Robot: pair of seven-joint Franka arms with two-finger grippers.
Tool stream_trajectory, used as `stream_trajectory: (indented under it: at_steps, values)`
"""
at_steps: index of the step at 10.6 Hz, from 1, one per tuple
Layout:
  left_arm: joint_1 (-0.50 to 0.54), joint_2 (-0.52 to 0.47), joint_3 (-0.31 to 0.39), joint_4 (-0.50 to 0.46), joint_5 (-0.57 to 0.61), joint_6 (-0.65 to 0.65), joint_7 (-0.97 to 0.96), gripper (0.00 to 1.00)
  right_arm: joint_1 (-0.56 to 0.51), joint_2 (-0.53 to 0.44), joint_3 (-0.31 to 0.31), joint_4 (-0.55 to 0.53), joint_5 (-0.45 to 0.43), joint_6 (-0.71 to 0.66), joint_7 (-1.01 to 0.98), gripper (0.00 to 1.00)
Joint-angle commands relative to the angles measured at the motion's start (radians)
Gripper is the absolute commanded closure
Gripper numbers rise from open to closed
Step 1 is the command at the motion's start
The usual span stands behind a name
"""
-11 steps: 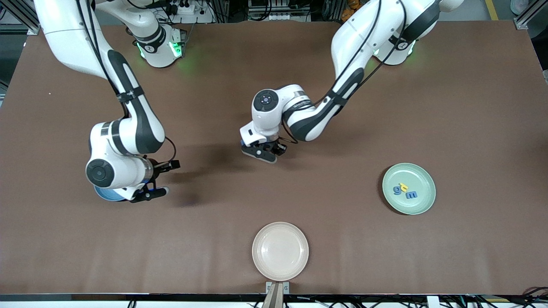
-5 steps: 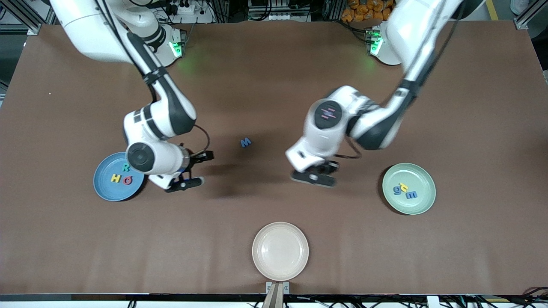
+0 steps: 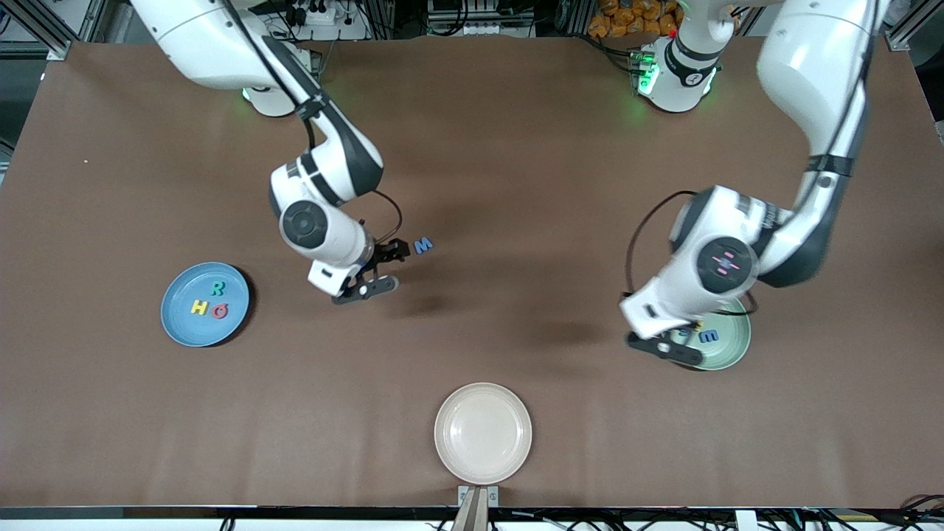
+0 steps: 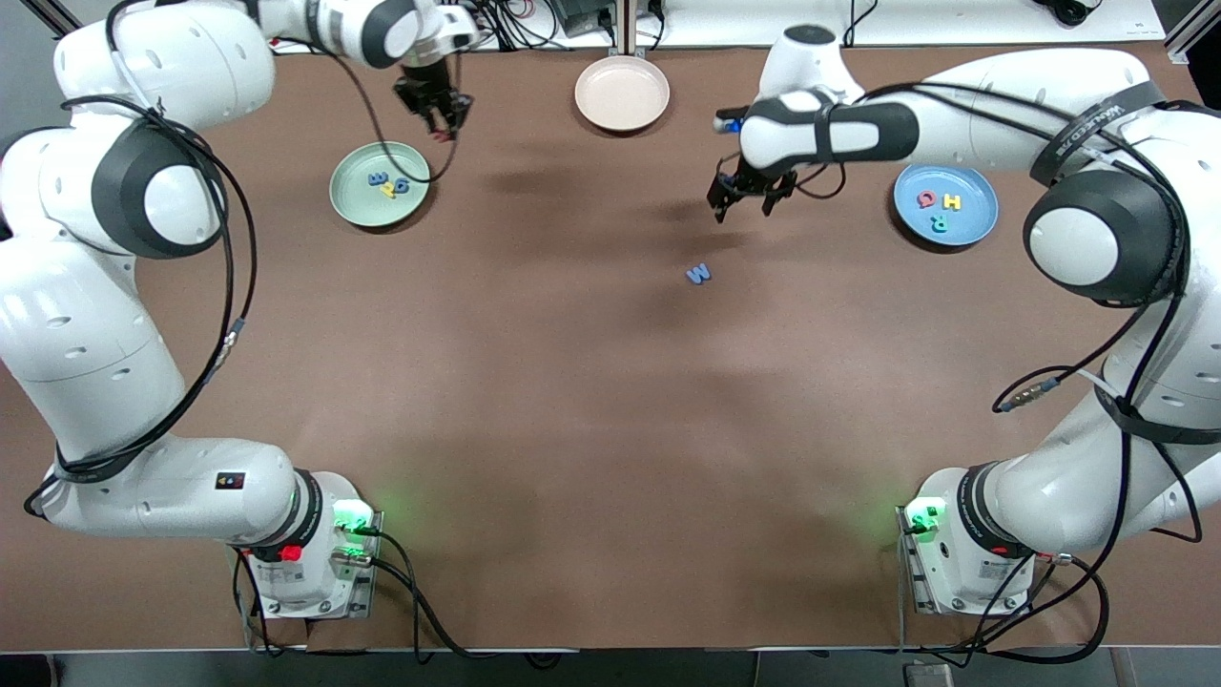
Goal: Sort uppercase to blue plate, lowercase to green plate
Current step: 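Grasp the pink w with the left gripper while the right gripper reaches blue W, then release the pink w on the green plate while the right gripper grasps W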
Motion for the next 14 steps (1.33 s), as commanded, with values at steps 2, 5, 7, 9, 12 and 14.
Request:
stream_trajectory:
  at_steps: [2,5,7,9,12,14]
  values:
    - [0.011,0.013,0.090,-0.088,-0.023,0.047,0.096,1.00,0.141,-0.033,-0.013,-0.066,-0.115,0.085,0.198,0.00]
    - [0.011,0.038,0.138,-0.103,-0.015,0.091,0.097,0.21,0.169,-0.008,-0.013,-0.078,-0.176,0.145,0.208,0.00]
    - [0.010,0.024,0.141,-0.093,-0.014,0.094,0.112,0.00,0.169,0.010,-0.013,-0.079,-0.256,0.166,0.208,0.00]
    - [0.008,-0.032,0.139,-0.076,-0.023,0.081,0.106,0.00,0.169,0.035,-0.013,-0.076,-0.291,0.195,0.208,0.00]
    - [0.005,-0.141,0.130,-0.036,-0.027,-0.022,0.110,0.00,0.171,0.070,-0.013,-0.076,-0.318,0.241,0.238,0.00]
    - [-0.006,-0.239,0.130,-0.024,-0.069,-0.111,0.110,0.00,0.171,0.078,-0.013,-0.076,-0.322,0.247,0.252,0.00]
